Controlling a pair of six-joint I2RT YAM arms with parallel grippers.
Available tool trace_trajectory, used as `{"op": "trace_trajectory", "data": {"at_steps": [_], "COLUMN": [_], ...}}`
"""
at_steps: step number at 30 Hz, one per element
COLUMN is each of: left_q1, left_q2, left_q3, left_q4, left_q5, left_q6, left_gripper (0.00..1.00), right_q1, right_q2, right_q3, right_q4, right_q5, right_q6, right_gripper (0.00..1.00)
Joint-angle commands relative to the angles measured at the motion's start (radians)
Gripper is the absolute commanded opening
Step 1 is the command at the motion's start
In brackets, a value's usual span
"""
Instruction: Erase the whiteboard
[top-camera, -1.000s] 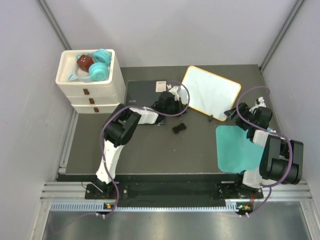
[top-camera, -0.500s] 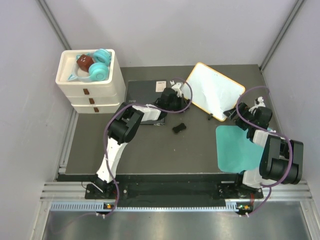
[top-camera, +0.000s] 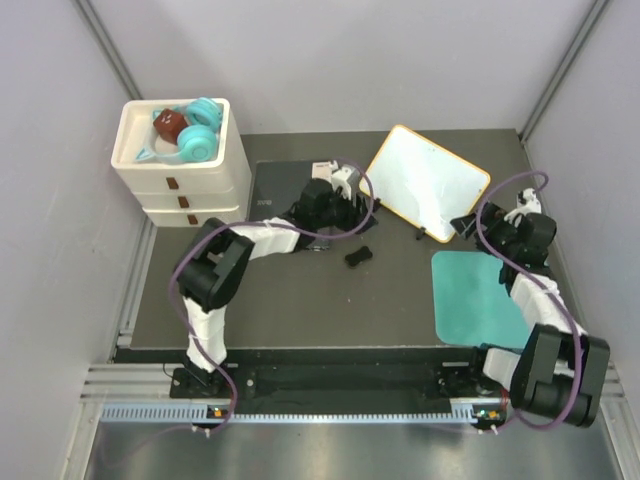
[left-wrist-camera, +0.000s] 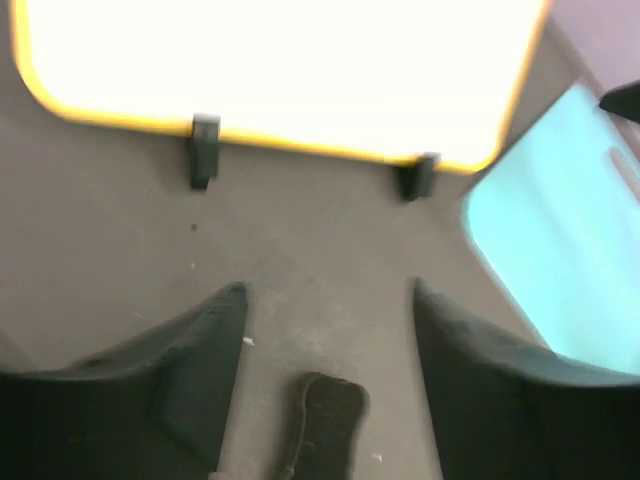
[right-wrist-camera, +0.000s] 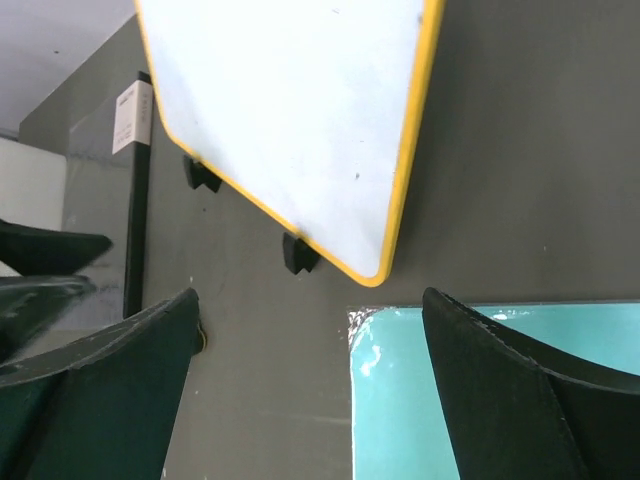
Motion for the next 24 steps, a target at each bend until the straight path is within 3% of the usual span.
{"op": "trace_trajectory", "data": {"at_steps": [1, 2, 9, 15, 24], "left_q1": [-0.002, -0.002, 0.004, 0.009, 0.01], "left_q2": [-0.205, -0.247, -0.396, -0.559, -0.758], "left_q3": [-0.056, -0.069, -0.145, -0.229, -0.388], "left_q4": [-0.041, -0.055, -0.256, -0.457, -0.459], "left_q5": [-0.057, -0.06, -0.195, -0.459, -0.567], "left_q6": [0.05, 0.058, 0.055, 0.027, 0.049], "left_gripper": [0.81, 0.99, 0.99, 0.99, 0.99], "right_q1": [0.027, 0.037, 0.126, 0.267, 0.277], "right_q2": [-0.171, -0.195, -0.318, -0.381, -0.415], "right_q3": [0.047, 0.052, 0.128, 0.177, 0.11], "right_q4": [-0.215, -0.238, -0.401, -0.54, -0.519], "right_q5": [0.083, 0.1, 0.194, 0.43, 0.436], "right_q6": [-0.085, -0.088, -0.124, -0.189, -0.177], "right_gripper": [0.94, 0.98, 0.99, 0.99, 0.99]}}
